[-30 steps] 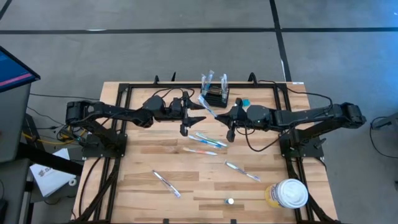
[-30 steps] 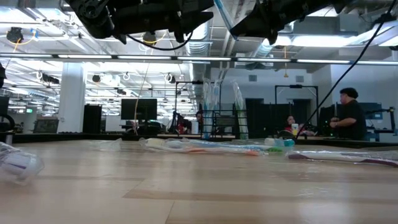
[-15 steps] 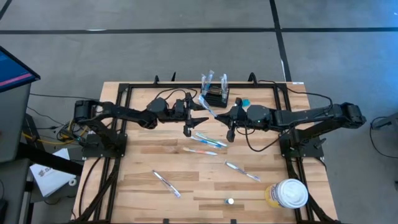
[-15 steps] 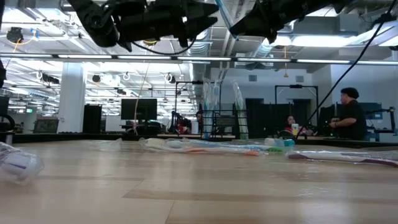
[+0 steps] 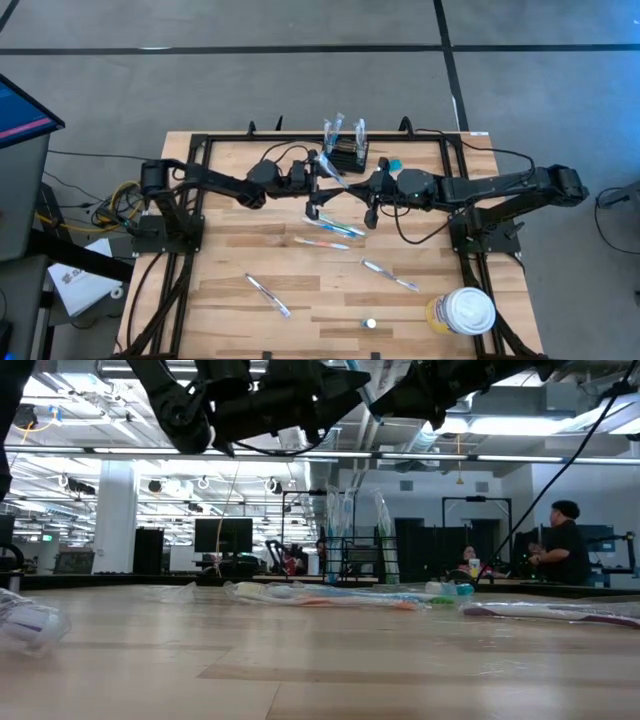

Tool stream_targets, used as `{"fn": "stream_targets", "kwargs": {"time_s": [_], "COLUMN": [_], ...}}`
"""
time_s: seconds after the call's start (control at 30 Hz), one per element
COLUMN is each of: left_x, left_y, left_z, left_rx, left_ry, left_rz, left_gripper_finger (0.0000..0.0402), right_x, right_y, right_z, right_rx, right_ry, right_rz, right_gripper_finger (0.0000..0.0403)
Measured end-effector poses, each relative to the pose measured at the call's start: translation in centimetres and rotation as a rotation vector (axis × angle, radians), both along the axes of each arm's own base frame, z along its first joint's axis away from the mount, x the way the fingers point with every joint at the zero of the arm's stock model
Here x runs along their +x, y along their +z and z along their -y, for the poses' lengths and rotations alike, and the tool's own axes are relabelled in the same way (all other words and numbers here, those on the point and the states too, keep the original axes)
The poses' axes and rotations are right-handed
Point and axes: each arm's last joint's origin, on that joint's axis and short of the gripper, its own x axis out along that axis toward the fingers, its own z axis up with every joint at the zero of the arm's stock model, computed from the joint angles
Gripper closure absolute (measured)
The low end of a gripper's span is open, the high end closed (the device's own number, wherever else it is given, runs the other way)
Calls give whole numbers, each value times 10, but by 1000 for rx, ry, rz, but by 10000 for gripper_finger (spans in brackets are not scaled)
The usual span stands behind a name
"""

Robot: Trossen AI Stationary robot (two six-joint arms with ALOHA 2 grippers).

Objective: Pick & Place toothbrushing station
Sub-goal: Put the top blue toothbrush into the mesh organizer

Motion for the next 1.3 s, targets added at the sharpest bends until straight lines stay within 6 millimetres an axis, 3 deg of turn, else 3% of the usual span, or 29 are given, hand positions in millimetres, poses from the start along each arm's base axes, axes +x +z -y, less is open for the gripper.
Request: {"fn": "stream_targets", "kwargs": {"time_s": [0.47,0.63,0.9,1.3], "left_x": [2,2,2,1], "left_y": [0,0,0,-10], "left_z": [2,2,1,-9], "left_rx": [7,6,22,-7], "left_ry": [-26,-27,-60,-119], "left_rz": [5,3,-3,-98], "left_gripper_finger": [221,272,384,387], "right_x": [0,0,0,0], "right_y": [0,0,-1,-1], "right_z": [0,0,-1,2], "right_rx": [-7,-7,4,-14], "right_ry": [2,2,39,52], "right_rz": [-3,-3,-8,-13], "right_gripper_finger": [395,395,382,347]}}
